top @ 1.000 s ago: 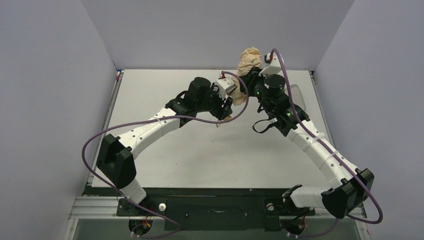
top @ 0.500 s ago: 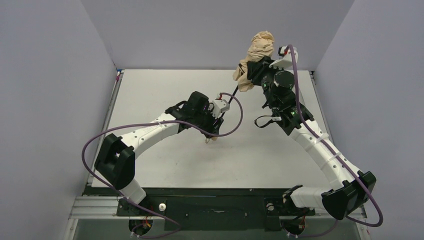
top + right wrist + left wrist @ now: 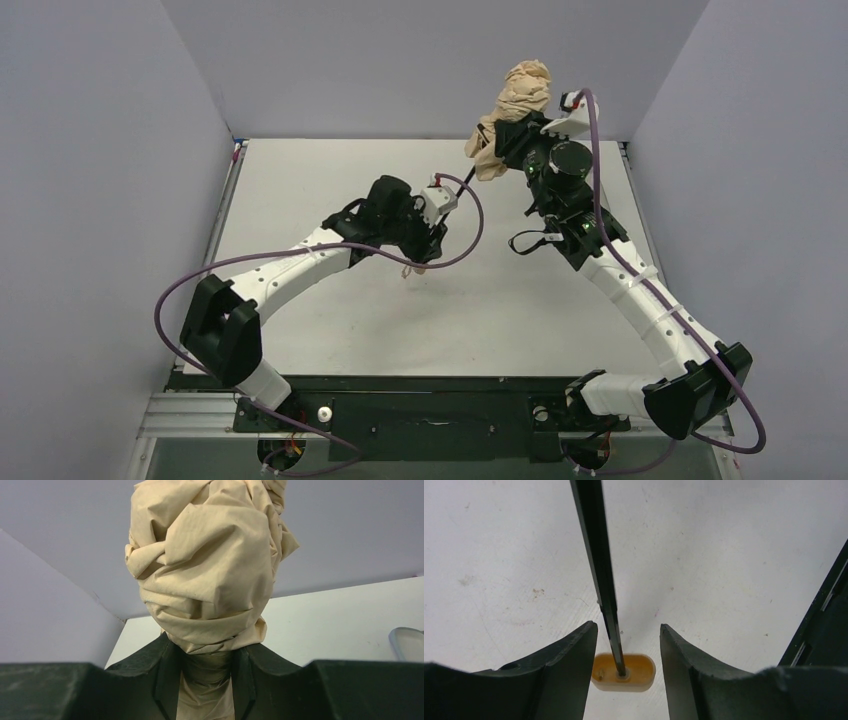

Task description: Open the umbrella

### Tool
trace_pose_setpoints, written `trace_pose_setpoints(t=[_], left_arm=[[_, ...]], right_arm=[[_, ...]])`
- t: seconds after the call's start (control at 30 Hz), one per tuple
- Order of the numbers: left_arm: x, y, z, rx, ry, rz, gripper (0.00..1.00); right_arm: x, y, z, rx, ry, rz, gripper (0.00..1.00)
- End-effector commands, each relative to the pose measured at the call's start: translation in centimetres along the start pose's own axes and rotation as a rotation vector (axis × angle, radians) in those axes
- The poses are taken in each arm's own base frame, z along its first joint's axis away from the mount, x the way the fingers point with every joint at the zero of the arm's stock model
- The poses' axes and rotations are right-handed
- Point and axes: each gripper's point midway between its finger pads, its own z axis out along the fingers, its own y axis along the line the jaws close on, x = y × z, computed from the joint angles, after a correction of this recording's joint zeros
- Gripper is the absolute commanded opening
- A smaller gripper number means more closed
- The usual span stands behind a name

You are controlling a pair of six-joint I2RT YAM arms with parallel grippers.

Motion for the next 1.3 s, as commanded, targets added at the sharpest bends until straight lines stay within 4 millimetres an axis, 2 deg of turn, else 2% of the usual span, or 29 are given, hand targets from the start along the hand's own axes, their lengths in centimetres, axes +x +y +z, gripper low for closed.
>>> trace_pose_setpoints(t=[0.0, 0.1, 0.2, 0.33, 0.37, 0.4, 0.43, 0.47, 0.5, 0.57, 0.63, 0.7, 0.77, 0.87, 0.97, 1.07, 1.17, 1.27], left_arm=[[-6.0, 1.2, -0.8, -0.041, -0.160, 0.069, 0.47], [-6.1, 1.7, -0.3, -0.058, -0.153, 0.083, 0.47], [-4.3, 2.1, 0.2, -0.067, -0.097, 0.080, 0.45], [0.6, 2.5, 0.2, -0.068, 0.009, 0.075, 0.40], [2.7, 2.4, 0.3, -0.060, 0.053, 0.076, 0.39], [3.7, 2.5, 0.0, -0.058, 0.077, 0.086, 0.38], [5.8, 2.2, 0.1, -0.048, 0.121, 0.080, 0.38], [7.0, 2.2, -0.1, -0.044, 0.153, 0.087, 0.37], [9.1, 2.0, -0.2, -0.035, 0.199, 0.079, 0.36], [11.9, 1.6, -0.6, -0.020, 0.265, 0.079, 0.34], [13.8, 1.3, -1.0, -0.012, 0.314, 0.080, 0.33], [14.5, 1.4, -1.2, -0.014, 0.332, 0.075, 0.33], [14.3, 1.5, -1.2, -0.017, 0.328, 0.076, 0.33], [12.9, 1.7, -0.9, -0.022, 0.296, 0.072, 0.33], [10.0, 1.8, -0.7, -0.023, 0.223, 0.064, 0.33], [6.2, 1.3, -0.9, 0.000, 0.101, 0.051, 0.31], [1.4, 0.9, -1.9, -0.001, -0.067, 0.060, 0.32], [-2.8, -0.1, -3.6, 0.068, -0.218, 0.041, 0.47]], right_arm=[[-4.1, 2.6, -1.4, -0.098, -0.117, 0.100, 0.00], [-3.7, 2.8, -1.4, -0.101, -0.104, 0.103, 0.00], [-4.2, 2.8, -1.4, -0.099, -0.121, 0.099, 0.00], [-6.3, 2.3, -1.0, -0.085, -0.168, 0.106, 0.00], [-7.1, 1.9, -0.8, -0.079, -0.185, 0.111, 0.00], [-7.6, 1.9, -0.8, -0.081, -0.194, 0.126, 0.00], [-8.6, 1.6, -0.6, -0.079, -0.213, 0.134, 0.00], [-9.2, 1.6, -0.5, -0.081, -0.226, 0.148, 0.00], [-10.4, 1.3, -0.5, -0.077, -0.250, 0.154, 0.00], [-12.3, 1.0, -0.5, -0.077, -0.291, 0.172, 0.00], [-13.9, 0.7, -0.5, -0.074, -0.327, 0.194, 0.00], [-14.8, 0.7, -0.5, -0.078, -0.347, 0.204, 0.00], [-14.8, 0.7, -0.5, -0.082, -0.347, 0.203, 0.00], [-13.7, 0.8, -0.2, -0.090, -0.319, 0.204, 0.00], [-12.1, 1.3, -0.1, -0.114, -0.280, 0.199, 0.00], [-9.9, 2.0, -0.1, -0.146, -0.226, 0.188, 0.00], [-8.0, 2.9, -0.1, -0.194, -0.173, 0.177, 0.00], [-6.2, 4.3, -0.5, -0.258, -0.127, 0.151, 0.00]])
